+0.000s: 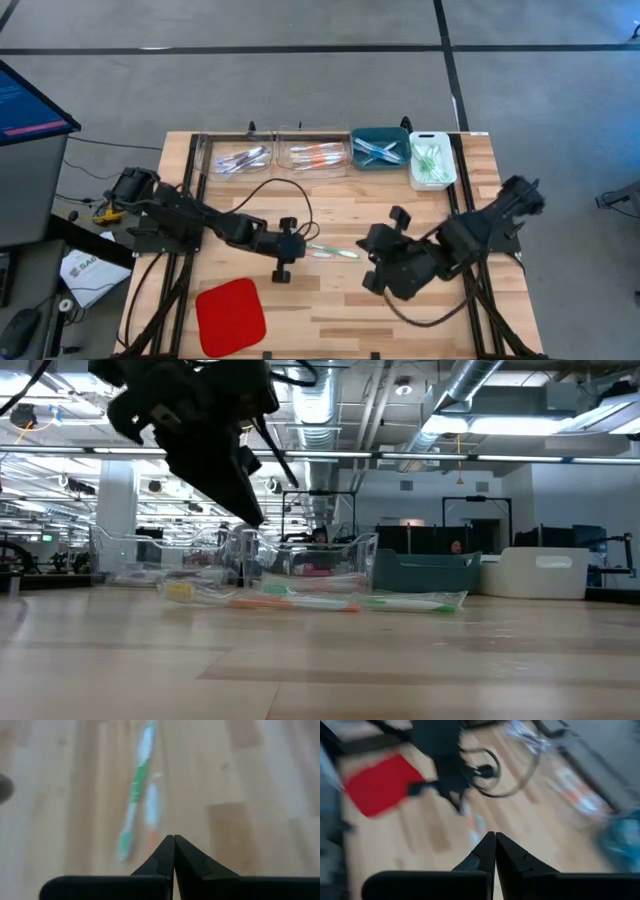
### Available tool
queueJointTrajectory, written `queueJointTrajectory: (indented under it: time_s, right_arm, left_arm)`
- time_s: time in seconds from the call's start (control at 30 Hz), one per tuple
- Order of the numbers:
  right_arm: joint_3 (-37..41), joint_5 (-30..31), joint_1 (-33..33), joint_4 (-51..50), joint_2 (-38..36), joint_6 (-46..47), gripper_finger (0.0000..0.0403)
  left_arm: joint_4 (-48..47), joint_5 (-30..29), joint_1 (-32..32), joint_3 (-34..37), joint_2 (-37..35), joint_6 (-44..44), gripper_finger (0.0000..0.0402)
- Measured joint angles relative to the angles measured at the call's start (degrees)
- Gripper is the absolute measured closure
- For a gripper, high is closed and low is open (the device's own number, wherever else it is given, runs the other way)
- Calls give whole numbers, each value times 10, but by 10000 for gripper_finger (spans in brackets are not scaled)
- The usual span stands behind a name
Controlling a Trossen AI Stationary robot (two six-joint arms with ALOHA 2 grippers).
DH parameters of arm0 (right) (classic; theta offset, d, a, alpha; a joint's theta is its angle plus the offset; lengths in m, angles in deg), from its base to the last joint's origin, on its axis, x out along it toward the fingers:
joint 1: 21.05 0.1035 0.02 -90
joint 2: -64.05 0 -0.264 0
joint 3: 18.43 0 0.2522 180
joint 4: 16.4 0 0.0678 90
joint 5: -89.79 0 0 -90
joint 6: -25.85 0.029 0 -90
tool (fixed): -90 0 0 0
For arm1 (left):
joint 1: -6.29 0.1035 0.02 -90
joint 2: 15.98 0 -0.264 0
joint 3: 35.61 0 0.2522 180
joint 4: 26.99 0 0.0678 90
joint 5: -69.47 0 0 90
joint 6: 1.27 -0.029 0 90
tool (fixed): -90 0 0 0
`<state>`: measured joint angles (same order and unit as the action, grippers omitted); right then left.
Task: Pick & Place Toothbrushes
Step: Put the orange toothbrush into the right transparent bin
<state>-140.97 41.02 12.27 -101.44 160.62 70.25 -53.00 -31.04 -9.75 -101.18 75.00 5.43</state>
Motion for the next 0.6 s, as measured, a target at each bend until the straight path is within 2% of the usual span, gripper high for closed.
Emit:
queueJointTrajectory:
  time_s: [0.07,0.13,0.27,0.43,0.6]
  right_arm:
    - [84,-1,8,115,-44,-2,399]
    - [160,-9,12,232,-86,-18,399]
    - [260,-12,6,388,-130,-30,398]
    - [299,-11,-19,482,-138,-56,395]
    - [301,-18,-41,520,-109,-67,395]
  left_arm:
    - [-22,-33,-1,-9,0,-37,402]
    - [-25,-33,1,-9,0,-62,401]
    - [-17,40,16,-9,0,-68,396]
    - [-10,82,27,-9,0,-69,366]
    - [-5,91,39,-9,13,-69,299]
